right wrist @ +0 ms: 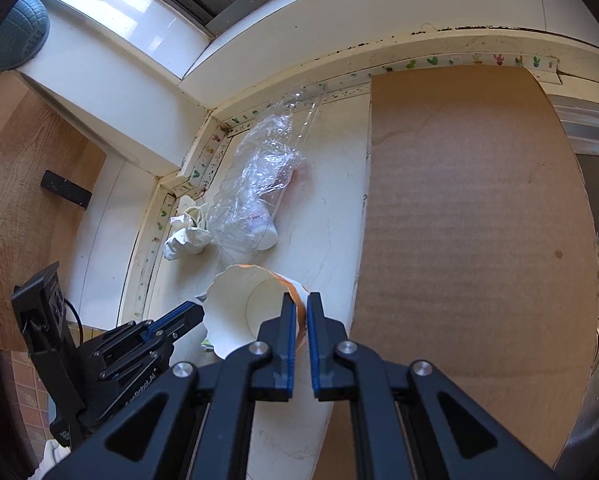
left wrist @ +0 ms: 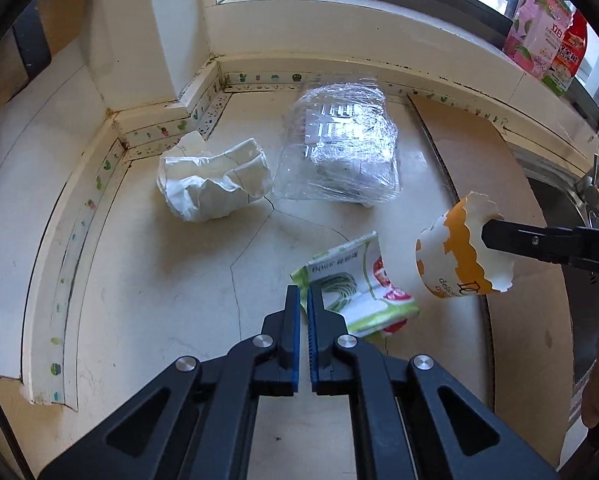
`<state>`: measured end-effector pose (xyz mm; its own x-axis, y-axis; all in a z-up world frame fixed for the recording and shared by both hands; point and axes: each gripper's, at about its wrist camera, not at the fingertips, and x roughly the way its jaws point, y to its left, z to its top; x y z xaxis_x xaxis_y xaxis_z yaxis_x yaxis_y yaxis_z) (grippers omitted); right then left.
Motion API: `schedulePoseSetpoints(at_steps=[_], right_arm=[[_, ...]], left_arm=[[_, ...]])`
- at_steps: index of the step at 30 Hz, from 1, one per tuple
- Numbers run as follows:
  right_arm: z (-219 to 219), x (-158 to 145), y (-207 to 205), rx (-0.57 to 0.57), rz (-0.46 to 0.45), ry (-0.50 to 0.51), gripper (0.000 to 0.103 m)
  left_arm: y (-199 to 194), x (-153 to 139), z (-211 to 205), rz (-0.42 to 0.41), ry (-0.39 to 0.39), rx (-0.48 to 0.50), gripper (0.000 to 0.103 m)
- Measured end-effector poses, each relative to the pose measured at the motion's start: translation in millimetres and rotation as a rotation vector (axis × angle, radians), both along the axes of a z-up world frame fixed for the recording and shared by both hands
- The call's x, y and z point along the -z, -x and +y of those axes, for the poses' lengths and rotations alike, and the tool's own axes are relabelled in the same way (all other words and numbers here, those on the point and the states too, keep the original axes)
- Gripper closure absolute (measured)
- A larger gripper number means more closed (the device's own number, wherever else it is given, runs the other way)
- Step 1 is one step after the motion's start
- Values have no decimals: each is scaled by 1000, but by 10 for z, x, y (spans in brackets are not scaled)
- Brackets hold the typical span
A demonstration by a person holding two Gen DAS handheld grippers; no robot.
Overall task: Collect trash
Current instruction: 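Grasp the green-and-white snack wrapper with left tool while right tool grasps the paper cup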
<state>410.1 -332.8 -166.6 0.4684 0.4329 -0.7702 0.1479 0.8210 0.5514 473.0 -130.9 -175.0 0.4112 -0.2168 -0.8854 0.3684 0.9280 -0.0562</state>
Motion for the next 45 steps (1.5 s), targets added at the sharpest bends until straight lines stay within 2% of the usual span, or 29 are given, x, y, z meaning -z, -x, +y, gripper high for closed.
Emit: schedulePoseSetpoints(at_steps=[3,5,10,12,13,18,22,23,25,27,30,34,39,45], right_arm=[[5,-22,27,-9,-5,-7,98],[17,-34,36,-14,-7,-8,98],[9,-62,91,-7,-9,-26,98],[6,-63,119,-13,-9,-34,98],[8,-60,132,-16,-8,-36,98],[17,-1,177,-40,14,-49,98],[1,22,225,-47,24,-67,98],[-5,24,235,-48,25,-71,98],[-18,24,248,-51,27,-74,98],[-24,25,256,-55,30,-74,98],[-39,26,277,-52,30,-81,98],[-54,24,296,-44,30,-89,98],[-55,-38,373,-41,16,-80,98],[-12,-211,623,-27,-27,-74,98]], left_arm=[[124,-61,30,4,11,15,101],[133,-80,53,22,10,23,93],[-5,-55,85,47,54,18,63],[-73,-44,65,37,60,36,53],[-104,-39,41,29,55,52,53],[-262,14,-162,7,23,180,53],[-370,111,-302,42,25,268,55],[-388,138,-322,55,28,285,58],[-415,181,-348,73,24,308,79],[-429,201,-339,86,30,309,86],[-377,183,-309,69,30,307,90],[-254,125,-225,25,-2,247,98],[-42,-125,-59,-23,10,93,100],[388,-503,108,-72,53,5,101]])
